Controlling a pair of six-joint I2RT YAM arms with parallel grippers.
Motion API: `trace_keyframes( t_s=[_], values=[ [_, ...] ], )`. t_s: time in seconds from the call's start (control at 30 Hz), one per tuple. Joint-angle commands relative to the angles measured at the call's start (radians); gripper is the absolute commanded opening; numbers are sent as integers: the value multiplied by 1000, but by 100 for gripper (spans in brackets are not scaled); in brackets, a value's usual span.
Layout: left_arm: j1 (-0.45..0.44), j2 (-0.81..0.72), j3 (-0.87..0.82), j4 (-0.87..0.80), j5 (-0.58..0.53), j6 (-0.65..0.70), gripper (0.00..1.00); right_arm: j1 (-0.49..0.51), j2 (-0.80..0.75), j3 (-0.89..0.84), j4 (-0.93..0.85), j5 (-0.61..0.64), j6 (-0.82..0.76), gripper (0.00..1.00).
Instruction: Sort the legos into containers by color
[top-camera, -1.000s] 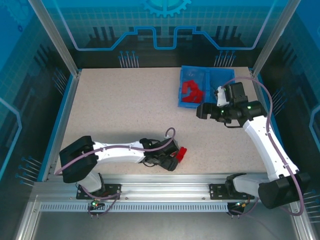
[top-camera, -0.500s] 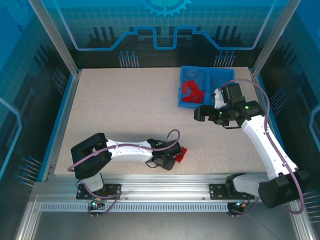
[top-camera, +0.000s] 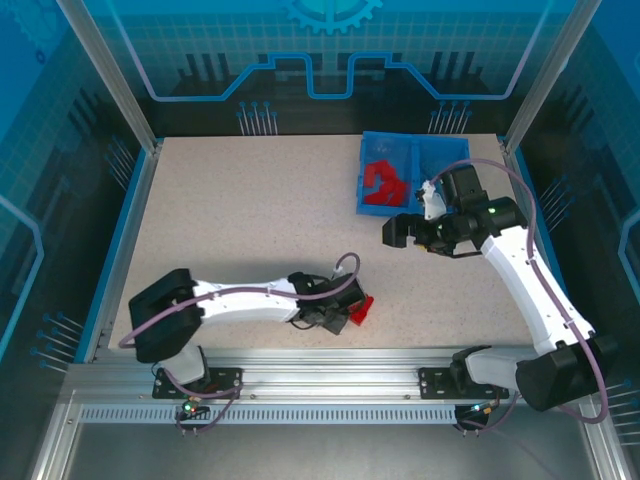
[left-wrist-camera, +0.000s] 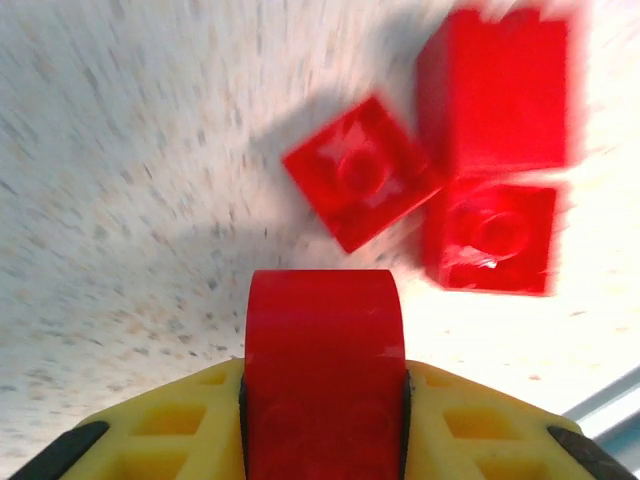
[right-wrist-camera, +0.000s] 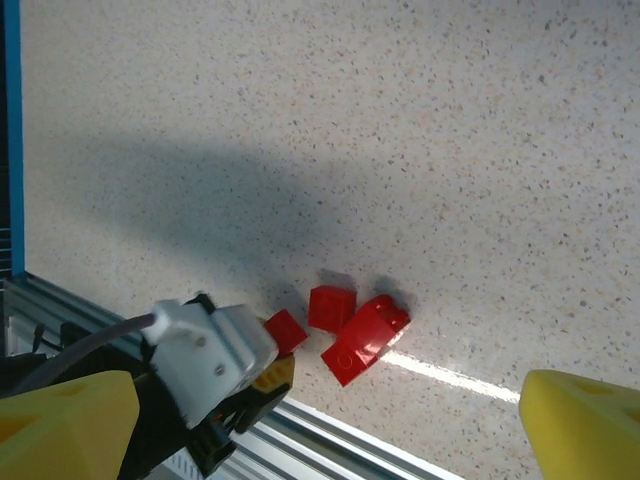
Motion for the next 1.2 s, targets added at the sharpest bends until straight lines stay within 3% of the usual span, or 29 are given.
trace_keyframes(
  t_s=[0.0, 0.17, 0.33, 0.53, 0.7, 0.8, 1.03, 1.17],
  values=[
    [38, -118, 114, 10, -65, 95, 28, 1, -31, 38, -1, 9, 13, 99],
    [147, -66, 251, 128, -31, 238, 28, -52, -94, 19, 80, -4, 80, 100],
    [267, 170, 518, 214, 32, 350, 27, -102, -157, 6, 92, 60, 121, 100],
    [368, 504, 896, 265, 86, 354, 26, -120, -220, -29, 82, 86, 132, 100],
    [414, 789, 1289, 179, 57, 343, 27, -129, -253, -62, 83, 91, 132, 100],
    [431, 919, 1467, 145, 41, 341, 36, -134, -256, -69, 82, 88, 127, 100],
    [433, 965, 1527, 194, 45, 364, 53, -138, -253, -66, 73, 93, 106, 100],
    [433, 919, 1524, 176, 45, 358, 54, -143, -248, -64, 77, 90, 105, 100]
  ],
)
